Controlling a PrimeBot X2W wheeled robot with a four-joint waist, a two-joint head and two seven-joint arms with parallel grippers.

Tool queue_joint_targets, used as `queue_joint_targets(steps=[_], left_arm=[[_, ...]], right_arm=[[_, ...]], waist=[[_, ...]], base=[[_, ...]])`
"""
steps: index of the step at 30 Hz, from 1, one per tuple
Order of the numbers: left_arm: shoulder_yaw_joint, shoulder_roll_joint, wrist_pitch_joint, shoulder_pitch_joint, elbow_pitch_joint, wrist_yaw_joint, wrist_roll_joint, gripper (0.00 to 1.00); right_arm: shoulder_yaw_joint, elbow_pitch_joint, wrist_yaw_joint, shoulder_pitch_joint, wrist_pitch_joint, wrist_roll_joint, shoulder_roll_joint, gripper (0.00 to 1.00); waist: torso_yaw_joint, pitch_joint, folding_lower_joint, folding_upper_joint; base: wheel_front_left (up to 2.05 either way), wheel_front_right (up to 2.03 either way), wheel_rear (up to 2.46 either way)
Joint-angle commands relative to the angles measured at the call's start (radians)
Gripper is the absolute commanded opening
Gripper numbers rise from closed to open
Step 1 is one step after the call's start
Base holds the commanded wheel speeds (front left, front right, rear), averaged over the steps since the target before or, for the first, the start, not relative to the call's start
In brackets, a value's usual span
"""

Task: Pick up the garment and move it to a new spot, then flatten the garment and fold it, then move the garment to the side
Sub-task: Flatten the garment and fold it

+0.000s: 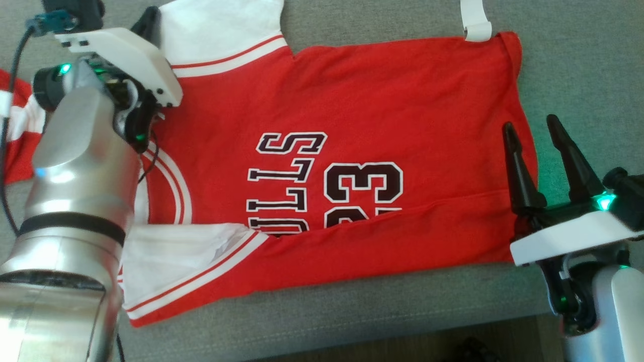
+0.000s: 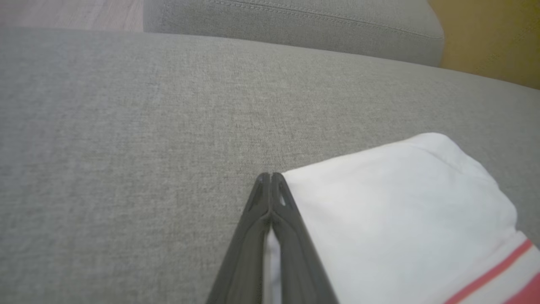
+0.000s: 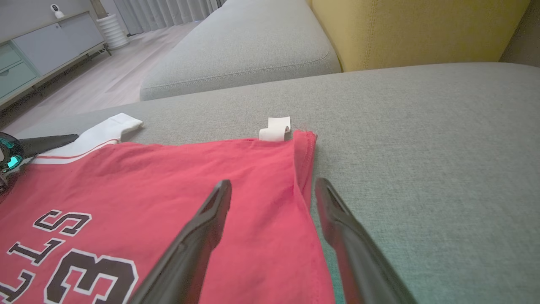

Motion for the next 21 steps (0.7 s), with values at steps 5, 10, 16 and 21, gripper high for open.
queue_joint_targets(steps=[5,10,16,21], left_arm=[[-0.046,0.012,0.005,-0.007,-0.006,-0.006,-0.042,0.0],[-0.091,0.022,-0.04,-0.006,-0.025,-0.006,-0.077,0.0],[-0.126,0.036,-0.088,-0.015,-0.029,-0.006,-0.111,0.0],[-0.142,0.041,-0.152,-0.026,-0.036,-0.006,-0.122,0.0]], right_arm=[[0.005,-0.022,-0.001,-0.014,-0.002,0.011,-0.01,1.0],[0.006,-0.015,-0.001,-0.015,-0.001,0.013,-0.01,1.0],[0.005,-0.012,-0.001,-0.013,-0.004,0.014,-0.01,1.0],[-0.002,-0.018,-0.001,-0.005,-0.004,0.011,-0.008,1.0]], waist=[[0.019,-0.019,0.0,0.0],[0.026,-0.032,0.0,0.0],[0.027,-0.043,0.0,0.0],[0.033,-0.054,0.0,0.0]], base=[[0.0,0.0,0.0],[0.0,0.0,0.0],[0.0,0.0,0.0],[0.0,0.0,0.0]])
